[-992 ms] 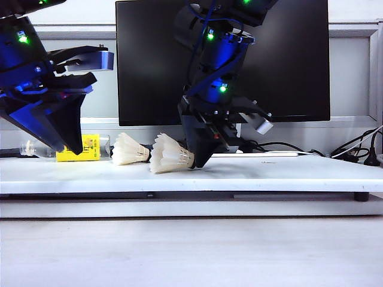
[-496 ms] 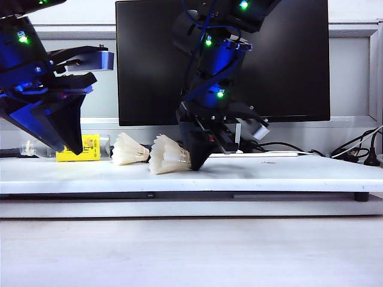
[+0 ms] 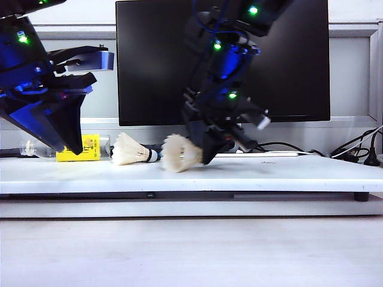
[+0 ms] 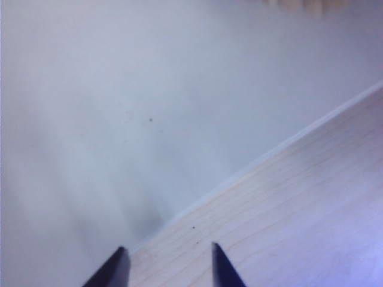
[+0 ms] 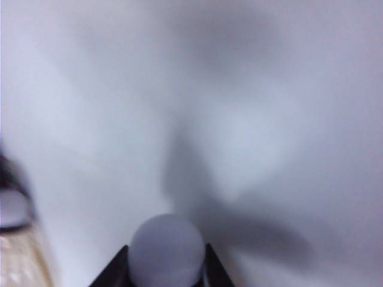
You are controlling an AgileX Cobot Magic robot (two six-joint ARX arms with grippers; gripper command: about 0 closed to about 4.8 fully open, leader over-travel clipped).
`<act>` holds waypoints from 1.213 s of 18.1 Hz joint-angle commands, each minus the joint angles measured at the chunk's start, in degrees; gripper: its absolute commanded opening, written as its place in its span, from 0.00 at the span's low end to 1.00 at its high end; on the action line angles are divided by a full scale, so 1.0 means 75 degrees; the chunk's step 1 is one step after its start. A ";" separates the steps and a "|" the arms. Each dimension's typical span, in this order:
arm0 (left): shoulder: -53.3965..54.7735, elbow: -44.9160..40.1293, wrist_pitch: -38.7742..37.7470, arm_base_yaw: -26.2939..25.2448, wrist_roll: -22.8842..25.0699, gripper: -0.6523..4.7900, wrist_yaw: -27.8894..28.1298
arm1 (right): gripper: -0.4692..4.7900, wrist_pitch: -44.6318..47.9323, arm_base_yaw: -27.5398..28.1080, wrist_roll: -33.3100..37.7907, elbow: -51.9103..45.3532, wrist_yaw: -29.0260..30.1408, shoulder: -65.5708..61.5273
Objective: Stack the badminton balls on the table vertically.
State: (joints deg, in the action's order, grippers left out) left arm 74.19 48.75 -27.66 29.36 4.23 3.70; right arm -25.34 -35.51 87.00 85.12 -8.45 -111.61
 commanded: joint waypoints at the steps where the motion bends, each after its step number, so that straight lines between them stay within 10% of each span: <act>1: -0.0020 0.0020 0.0035 0.0009 0.0006 0.46 0.0029 | 0.34 0.0694 0.0332 -0.2087 0.0023 -0.0175 0.0210; 9: -0.0020 0.0020 0.0175 0.0009 -0.0006 0.46 0.0219 | 0.28 0.0868 0.0629 -0.7766 0.0020 -0.3168 0.1052; 15: -0.0020 0.0020 0.0274 0.0009 -0.0058 0.46 0.0221 | 0.28 0.1944 0.0670 -0.7953 -0.0536 -0.3858 0.1046; 22: -0.0020 0.0020 0.0321 0.0009 -0.0020 0.46 0.0224 | 0.28 0.7041 0.0612 -0.9227 -0.2847 -0.3853 0.1046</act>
State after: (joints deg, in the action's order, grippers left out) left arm 74.19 48.73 -26.09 29.36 4.03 5.21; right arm 20.16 -30.68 21.28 64.42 -37.15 -104.16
